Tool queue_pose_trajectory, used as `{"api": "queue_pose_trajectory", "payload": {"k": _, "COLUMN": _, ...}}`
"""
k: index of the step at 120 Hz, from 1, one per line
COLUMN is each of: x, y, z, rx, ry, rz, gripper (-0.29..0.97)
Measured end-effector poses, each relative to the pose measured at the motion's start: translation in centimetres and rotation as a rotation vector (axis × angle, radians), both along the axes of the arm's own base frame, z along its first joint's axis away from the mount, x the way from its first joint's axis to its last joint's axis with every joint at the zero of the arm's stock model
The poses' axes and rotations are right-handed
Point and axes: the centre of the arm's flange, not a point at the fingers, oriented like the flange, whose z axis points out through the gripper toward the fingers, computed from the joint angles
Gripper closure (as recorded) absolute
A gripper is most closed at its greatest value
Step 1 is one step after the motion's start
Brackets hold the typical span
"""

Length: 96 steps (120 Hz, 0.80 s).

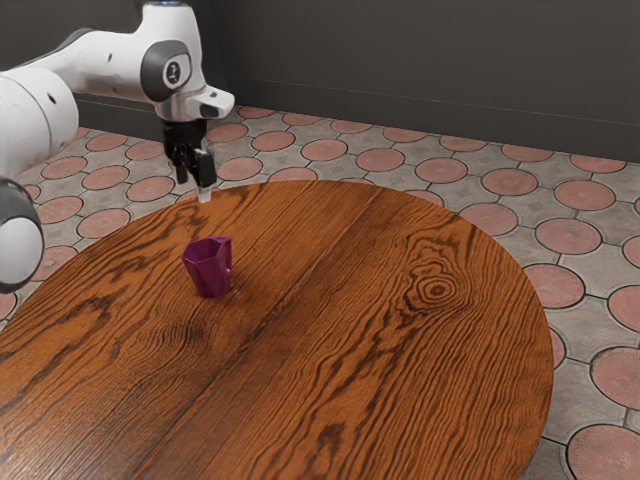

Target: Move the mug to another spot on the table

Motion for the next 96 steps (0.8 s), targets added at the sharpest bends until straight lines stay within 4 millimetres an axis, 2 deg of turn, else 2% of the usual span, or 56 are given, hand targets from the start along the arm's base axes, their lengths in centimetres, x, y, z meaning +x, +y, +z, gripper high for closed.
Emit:
{"api": "queue_pose_trajectory", "payload": {"k": 23, "x": 1.3, "y": 0.3, "z": -2.7, "rx": -0.008, "ry": 0.003, "rz": 0.028, "gripper": 0.00}}
{"api": "queue_pose_trajectory", "payload": {"k": 34, "x": 2.4, "y": 0.8, "z": -5.5, "rx": -0.002, "ry": -0.001, "rz": 0.060, "gripper": 0.00}}
{"api": "queue_pose_trajectory", "payload": {"k": 44, "x": 4.0, "y": 1.1, "z": -6.7, "rx": 0.003, "ry": -0.035, "rz": 0.084, "gripper": 0.00}}
{"api": "queue_pose_trajectory", "payload": {"k": 52, "x": 4.7, "y": 1.7, "z": -8.6, "rx": 0.004, "ry": -0.035, "rz": 0.109, "gripper": 0.00}}
{"api": "queue_pose_trajectory", "payload": {"k": 62, "x": 5.2, "y": 2.6, "z": -10.8, "rx": 0.005, "ry": -0.038, "rz": 0.139, "gripper": 0.00}}
{"api": "queue_pose_trajectory", "payload": {"k": 81, "x": 6.2, "y": 2.7, "z": -15.2, "rx": 0.007, "ry": -0.043, "rz": 0.167, "gripper": 0.00}}
{"api": "queue_pose_trajectory", "payload": {"k": 96, "x": 6.5, "y": 2.9, "z": -17.4, "rx": 0.011, "ry": -0.049, "rz": 0.186, "gripper": 0.00}}
